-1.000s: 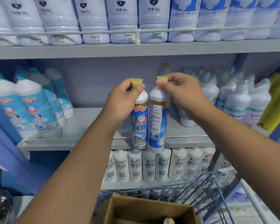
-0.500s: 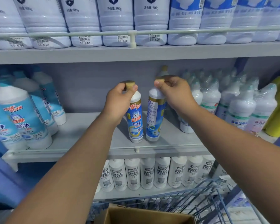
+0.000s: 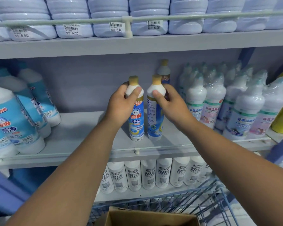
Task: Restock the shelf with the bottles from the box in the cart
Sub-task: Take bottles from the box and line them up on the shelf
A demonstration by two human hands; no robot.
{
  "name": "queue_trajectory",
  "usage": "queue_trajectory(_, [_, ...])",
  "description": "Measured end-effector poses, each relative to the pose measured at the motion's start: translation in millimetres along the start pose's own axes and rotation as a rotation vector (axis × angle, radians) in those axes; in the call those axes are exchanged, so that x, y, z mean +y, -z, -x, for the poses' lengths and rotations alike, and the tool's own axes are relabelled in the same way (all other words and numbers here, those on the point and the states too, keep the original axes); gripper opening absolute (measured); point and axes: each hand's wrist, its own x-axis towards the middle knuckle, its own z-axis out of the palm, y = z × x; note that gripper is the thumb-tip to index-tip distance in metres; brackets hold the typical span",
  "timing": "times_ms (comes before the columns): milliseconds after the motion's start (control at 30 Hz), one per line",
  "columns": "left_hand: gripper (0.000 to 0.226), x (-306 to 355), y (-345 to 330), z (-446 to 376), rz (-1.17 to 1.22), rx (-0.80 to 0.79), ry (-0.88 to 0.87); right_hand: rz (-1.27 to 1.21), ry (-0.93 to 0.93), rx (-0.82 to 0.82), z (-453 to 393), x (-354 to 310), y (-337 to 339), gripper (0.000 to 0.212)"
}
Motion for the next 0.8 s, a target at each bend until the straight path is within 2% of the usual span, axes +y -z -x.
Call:
queue_trajectory(100, [0.052, -28.7, -0.1, 15.4, 0.045, -0.056, 0.022, -0.071, -0.045, -0.118, 20.3, 31.2, -1.2, 0.041])
queue_trajectory(200, [0.061, -54.0, -2.9, 25.8, 0.045, -0.104, 0.111, -0.024, -0.102, -0.208, 31.8, 52.5, -6.5, 0.059])
queue_trajectory(300, [0.061, -74.0, -6.8, 32.0, 0.014, -0.174, 0.143, 0.003, -0.11, -0.188, 36.5, 61.1, -14.4, 0.062])
queue_trajectory(500, [0.053, -80.6, -13.0, 36.2, -0.063, -0.12, 0.107, 0.239, -0.099, 0.047, 36.2, 67.9, -34.2, 0.07])
queue_trajectory(567, [0.052, -83.0, -12.8, 38.2, -0.071, -0.122, 0.111, 0.219, -0.091, 0.03, 39.8, 66.8, -34.9, 0.067])
queue_trajectory(633, [0.05, -88.3, -12.6, 40.9, -0.087, -0.122, 0.125, 0.109, -0.066, -0.045, 46.1, 66.3, -32.3, 0.052])
queue_trajectory(700, [0.047, -91.4, -12.9, 42.7, -0.103, -0.111, 0.142, 0.082, -0.055, -0.093, 49.3, 69.8, -28.9, 0.047])
queue_trajectory(800, [0.041, -94.5, -14.6, 39.0, -0.153, -0.081, 0.131, 0.116, -0.093, -0.04, 44.9, 75.4, -31.0, 0.045])
